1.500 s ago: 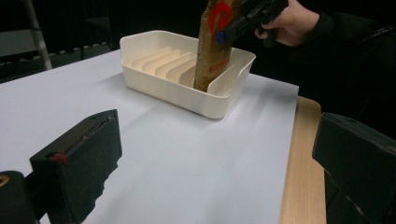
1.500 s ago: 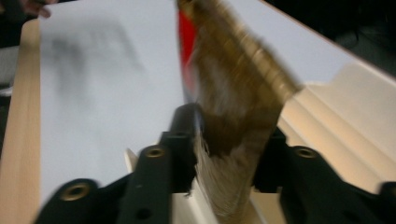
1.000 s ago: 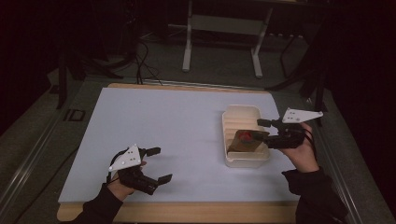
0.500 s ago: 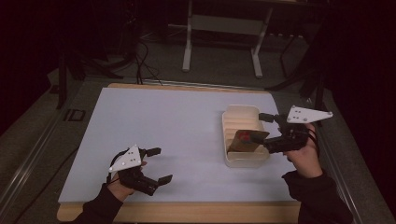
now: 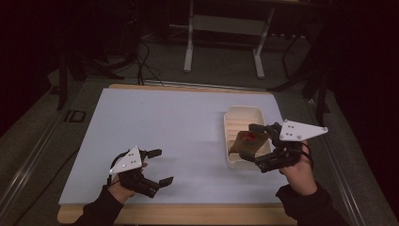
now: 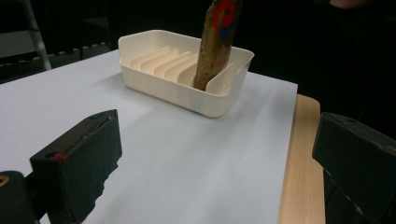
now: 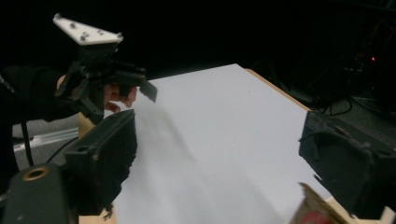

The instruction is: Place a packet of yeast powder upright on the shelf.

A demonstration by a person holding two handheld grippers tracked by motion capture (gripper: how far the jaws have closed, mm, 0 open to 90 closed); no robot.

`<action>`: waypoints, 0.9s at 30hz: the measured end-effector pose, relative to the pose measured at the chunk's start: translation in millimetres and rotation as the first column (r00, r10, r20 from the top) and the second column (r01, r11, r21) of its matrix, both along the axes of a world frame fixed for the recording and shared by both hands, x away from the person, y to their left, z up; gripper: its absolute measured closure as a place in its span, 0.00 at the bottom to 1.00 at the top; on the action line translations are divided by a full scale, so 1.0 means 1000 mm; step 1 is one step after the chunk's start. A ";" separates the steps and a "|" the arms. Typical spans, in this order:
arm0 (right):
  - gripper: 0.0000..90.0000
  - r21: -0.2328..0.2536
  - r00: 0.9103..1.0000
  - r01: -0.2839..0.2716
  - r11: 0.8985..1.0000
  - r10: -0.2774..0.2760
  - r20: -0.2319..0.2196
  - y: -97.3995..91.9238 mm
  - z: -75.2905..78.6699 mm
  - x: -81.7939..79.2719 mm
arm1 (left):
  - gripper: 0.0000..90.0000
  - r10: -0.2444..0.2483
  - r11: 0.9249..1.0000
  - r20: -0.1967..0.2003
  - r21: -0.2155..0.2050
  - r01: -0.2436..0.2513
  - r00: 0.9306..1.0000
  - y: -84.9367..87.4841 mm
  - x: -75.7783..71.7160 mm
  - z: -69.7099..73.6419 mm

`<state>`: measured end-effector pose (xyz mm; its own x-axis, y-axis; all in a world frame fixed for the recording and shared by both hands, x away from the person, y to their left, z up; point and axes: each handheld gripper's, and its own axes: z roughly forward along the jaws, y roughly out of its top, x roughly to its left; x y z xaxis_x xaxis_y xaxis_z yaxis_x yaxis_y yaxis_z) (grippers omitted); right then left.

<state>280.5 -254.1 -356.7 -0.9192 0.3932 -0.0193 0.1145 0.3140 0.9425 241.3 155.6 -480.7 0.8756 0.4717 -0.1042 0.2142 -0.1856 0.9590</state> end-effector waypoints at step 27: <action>0.14 -0.042 0.993 0.030 0.999 -0.035 -0.115 0.004 -0.078 -0.048 | 0.02 -0.009 1.000 0.007 0.005 0.009 1.000 -0.001 -0.002 -0.001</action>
<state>233.0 -250.3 -435.0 -0.9030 0.4239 0.0698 0.2326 0.3458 0.9090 239.4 154.2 -481.3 0.8807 0.4640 -0.0956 0.2057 -0.1927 0.9595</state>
